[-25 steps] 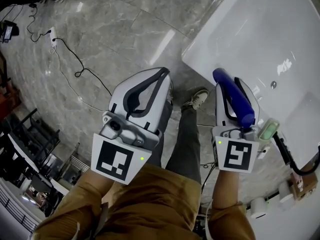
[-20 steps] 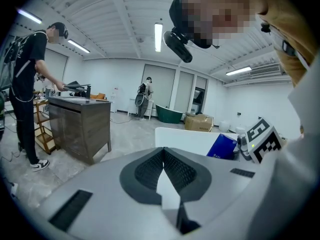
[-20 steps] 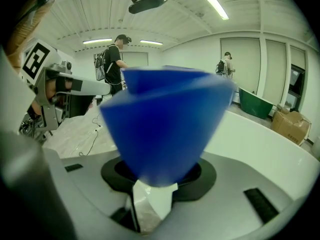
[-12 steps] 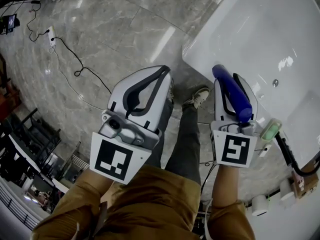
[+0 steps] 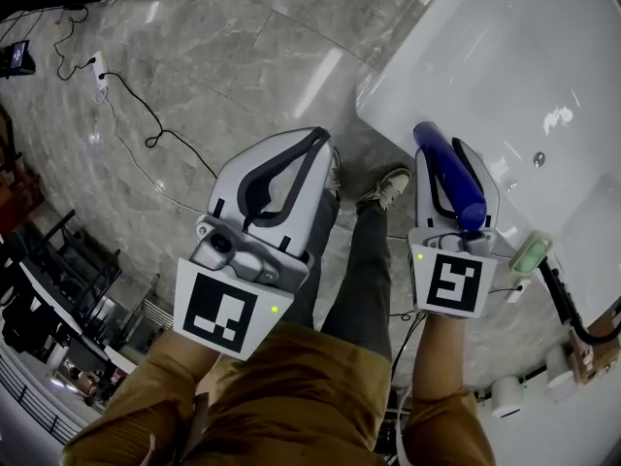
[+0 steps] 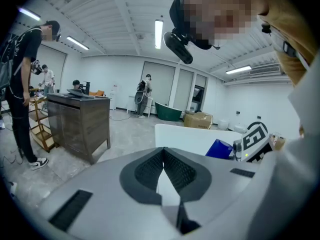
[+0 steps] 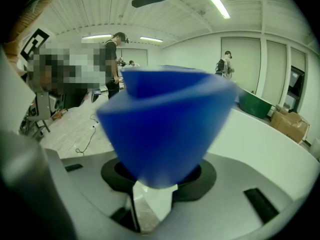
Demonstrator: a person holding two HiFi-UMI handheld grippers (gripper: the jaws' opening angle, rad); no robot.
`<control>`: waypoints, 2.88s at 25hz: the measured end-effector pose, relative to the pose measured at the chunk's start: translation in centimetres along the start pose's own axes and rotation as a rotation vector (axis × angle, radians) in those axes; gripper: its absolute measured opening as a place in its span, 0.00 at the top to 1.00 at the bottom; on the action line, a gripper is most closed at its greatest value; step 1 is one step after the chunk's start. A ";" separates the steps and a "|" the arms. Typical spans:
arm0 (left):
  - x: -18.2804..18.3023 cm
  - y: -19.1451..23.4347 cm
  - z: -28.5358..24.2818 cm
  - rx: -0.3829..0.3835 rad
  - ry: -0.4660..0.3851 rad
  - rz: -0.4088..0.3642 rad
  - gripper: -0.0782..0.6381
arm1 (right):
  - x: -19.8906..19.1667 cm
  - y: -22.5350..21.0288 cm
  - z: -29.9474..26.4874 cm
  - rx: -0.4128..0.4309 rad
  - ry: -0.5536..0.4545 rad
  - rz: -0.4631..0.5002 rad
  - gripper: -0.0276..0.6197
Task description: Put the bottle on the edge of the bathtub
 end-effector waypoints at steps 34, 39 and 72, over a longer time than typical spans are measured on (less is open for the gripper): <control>-0.9 1.5 -0.1 0.012 0.015 0.018 0.88 | -0.9 1.7 -2.8 0.004 0.039 0.115 0.70; -1.1 1.4 -0.1 0.015 0.016 0.018 0.88 | -1.1 1.6 -2.7 0.000 0.031 0.141 0.70; -1.7 0.3 -0.6 0.002 0.032 0.030 0.88 | -1.4 1.8 -3.4 0.036 -0.003 0.171 0.49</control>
Point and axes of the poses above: the fingertips, and each gripper's own axes: z backward along the fingers, y to its left, x out of its top, the point moved 9 cm from there along z, backward along the fingers, and after that the axes turned 2 degrees about -x, right-handed, at the moved point
